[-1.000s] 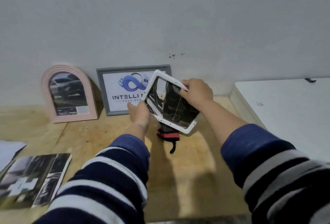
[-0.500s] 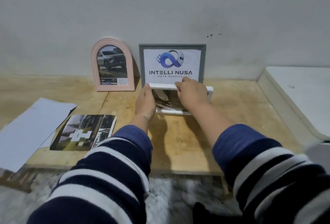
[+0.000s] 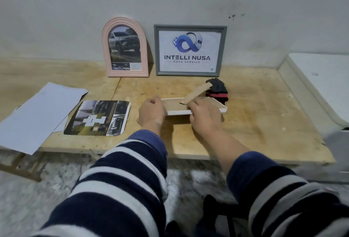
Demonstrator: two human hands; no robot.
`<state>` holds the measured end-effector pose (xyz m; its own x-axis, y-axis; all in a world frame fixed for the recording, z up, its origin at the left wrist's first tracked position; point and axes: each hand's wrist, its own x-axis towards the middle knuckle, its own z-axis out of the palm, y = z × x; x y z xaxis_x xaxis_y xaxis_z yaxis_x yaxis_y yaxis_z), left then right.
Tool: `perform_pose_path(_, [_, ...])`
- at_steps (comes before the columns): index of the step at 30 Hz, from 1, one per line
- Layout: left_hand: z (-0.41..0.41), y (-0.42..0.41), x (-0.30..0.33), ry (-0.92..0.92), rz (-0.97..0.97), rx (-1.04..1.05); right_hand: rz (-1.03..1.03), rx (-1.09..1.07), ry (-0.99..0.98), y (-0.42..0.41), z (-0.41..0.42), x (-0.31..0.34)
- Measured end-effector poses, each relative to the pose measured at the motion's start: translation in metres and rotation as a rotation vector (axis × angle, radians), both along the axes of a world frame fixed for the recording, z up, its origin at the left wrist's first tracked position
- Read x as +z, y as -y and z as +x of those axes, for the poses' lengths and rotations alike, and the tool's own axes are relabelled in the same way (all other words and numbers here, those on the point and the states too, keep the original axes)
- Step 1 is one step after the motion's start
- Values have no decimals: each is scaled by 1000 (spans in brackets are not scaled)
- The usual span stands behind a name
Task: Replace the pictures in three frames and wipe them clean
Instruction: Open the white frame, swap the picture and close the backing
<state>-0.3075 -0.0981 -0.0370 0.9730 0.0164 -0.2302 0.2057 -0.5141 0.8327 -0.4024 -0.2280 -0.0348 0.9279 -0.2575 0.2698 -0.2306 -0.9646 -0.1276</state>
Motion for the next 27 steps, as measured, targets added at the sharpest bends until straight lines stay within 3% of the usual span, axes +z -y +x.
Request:
perform_pose_path(6, [-12,-6,-23,-44,74,-69,-35,-26,-181,-14,-16,-37])
perform_pose_path(13, [-17,-8,-38,-61,133,-104,58,10,-345,-19,-18,-51])
perform_pose_path(18, [-25,-8,-51,100,262,-184,141,-32,-371,-14,-4,-43])
perform_pose_path(23, [-33,-19,-69,319,413,-394,156,-43,-299,-3,36,-36])
perform_pose_path(27, [-28,-29,-84,350,539,-470,293,16,-392,-2,70,-36])
